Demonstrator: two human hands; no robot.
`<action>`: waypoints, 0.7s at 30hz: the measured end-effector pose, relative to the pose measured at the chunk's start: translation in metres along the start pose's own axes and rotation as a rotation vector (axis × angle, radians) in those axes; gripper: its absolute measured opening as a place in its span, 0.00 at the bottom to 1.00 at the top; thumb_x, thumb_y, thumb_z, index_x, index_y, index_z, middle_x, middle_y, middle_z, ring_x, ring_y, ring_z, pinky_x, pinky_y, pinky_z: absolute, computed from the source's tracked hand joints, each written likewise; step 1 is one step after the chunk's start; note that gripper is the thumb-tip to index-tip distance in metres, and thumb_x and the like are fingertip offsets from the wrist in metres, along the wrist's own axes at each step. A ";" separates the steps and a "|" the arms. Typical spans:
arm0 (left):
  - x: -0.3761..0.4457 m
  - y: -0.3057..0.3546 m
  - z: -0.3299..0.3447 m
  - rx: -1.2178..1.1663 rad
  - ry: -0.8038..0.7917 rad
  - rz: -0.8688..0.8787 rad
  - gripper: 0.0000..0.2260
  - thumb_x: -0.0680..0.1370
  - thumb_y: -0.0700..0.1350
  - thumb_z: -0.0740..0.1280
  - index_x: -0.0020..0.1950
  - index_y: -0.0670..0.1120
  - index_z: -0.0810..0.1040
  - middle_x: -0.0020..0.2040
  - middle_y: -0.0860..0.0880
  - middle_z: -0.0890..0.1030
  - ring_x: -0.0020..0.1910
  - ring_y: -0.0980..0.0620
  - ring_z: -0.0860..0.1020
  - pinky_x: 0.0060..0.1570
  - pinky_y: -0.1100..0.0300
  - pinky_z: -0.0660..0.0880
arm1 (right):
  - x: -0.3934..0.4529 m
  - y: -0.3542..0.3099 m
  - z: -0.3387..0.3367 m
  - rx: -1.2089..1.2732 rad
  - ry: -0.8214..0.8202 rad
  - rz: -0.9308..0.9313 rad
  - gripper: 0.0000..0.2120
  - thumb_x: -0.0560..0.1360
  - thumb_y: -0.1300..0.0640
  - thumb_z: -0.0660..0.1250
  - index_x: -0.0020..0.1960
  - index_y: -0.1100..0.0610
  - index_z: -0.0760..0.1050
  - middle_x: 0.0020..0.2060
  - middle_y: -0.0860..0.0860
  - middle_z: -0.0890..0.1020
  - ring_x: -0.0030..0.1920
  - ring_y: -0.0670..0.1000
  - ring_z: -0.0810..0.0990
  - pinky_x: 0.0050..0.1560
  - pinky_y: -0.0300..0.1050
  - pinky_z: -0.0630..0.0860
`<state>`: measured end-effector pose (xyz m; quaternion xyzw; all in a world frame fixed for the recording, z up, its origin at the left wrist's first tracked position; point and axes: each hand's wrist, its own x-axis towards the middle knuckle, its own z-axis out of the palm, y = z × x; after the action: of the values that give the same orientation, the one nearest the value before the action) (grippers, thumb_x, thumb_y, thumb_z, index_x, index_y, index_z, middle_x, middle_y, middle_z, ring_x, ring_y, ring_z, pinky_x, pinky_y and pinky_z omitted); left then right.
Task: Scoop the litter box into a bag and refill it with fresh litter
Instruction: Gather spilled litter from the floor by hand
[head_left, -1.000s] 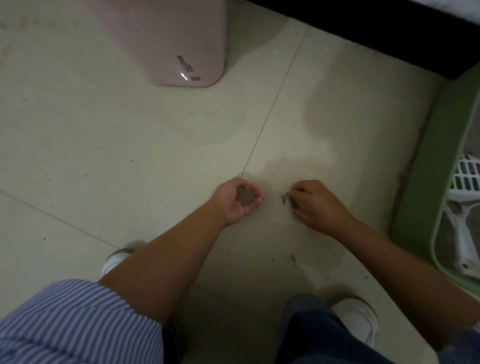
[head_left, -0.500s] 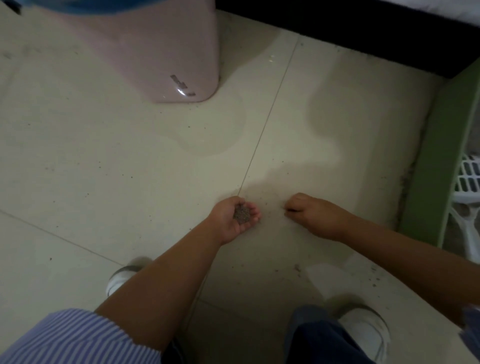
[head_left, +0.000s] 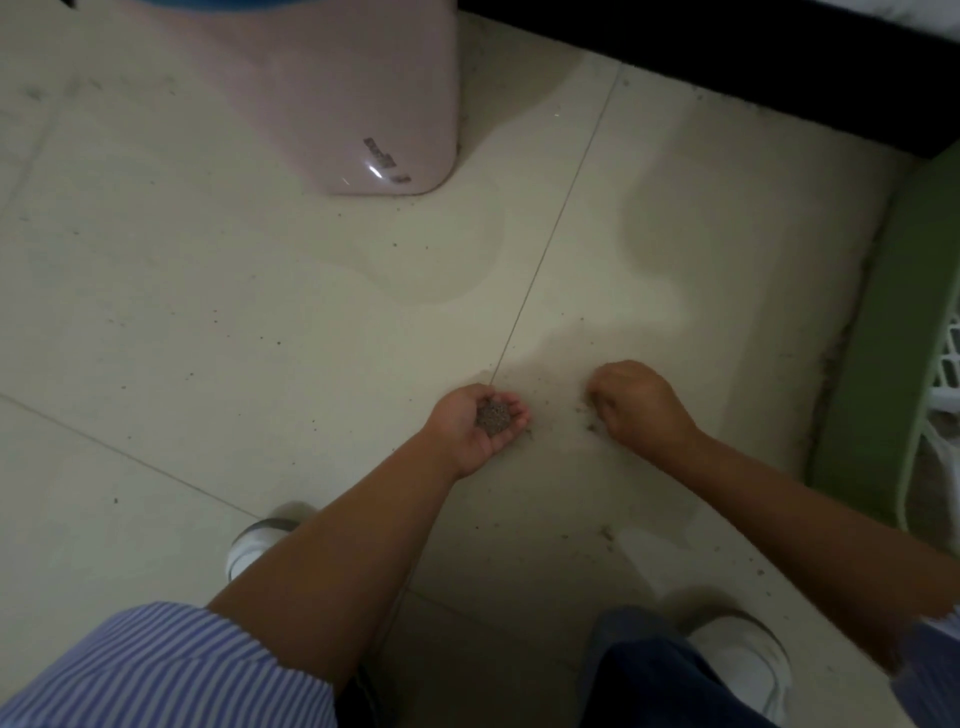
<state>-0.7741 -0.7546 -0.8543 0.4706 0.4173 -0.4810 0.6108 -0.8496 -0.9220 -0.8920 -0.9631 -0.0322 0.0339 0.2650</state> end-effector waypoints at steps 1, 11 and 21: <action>0.000 0.000 0.001 -0.011 -0.009 0.001 0.17 0.81 0.39 0.53 0.35 0.37 0.70 0.21 0.44 0.77 0.29 0.47 0.78 0.24 0.62 0.77 | 0.003 -0.009 0.002 0.083 0.127 0.108 0.06 0.59 0.69 0.63 0.29 0.65 0.78 0.26 0.59 0.82 0.27 0.56 0.82 0.34 0.39 0.69; -0.003 -0.008 0.004 -0.039 -0.027 -0.023 0.16 0.81 0.39 0.53 0.36 0.36 0.71 0.21 0.44 0.77 0.19 0.51 0.78 0.21 0.64 0.76 | -0.008 -0.017 -0.011 -0.008 0.095 0.200 0.14 0.67 0.57 0.62 0.38 0.66 0.81 0.34 0.59 0.84 0.35 0.58 0.83 0.43 0.40 0.66; -0.001 0.026 -0.027 -0.189 0.053 0.115 0.13 0.81 0.38 0.53 0.39 0.37 0.70 0.28 0.42 0.77 0.19 0.50 0.78 0.22 0.63 0.77 | -0.022 0.002 0.008 -0.132 -0.210 -0.038 0.15 0.57 0.70 0.78 0.41 0.68 0.80 0.40 0.62 0.82 0.38 0.61 0.81 0.39 0.48 0.79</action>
<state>-0.7505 -0.7254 -0.8542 0.4464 0.4491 -0.3913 0.6678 -0.8725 -0.9215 -0.8988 -0.9687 -0.0803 0.1276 0.1970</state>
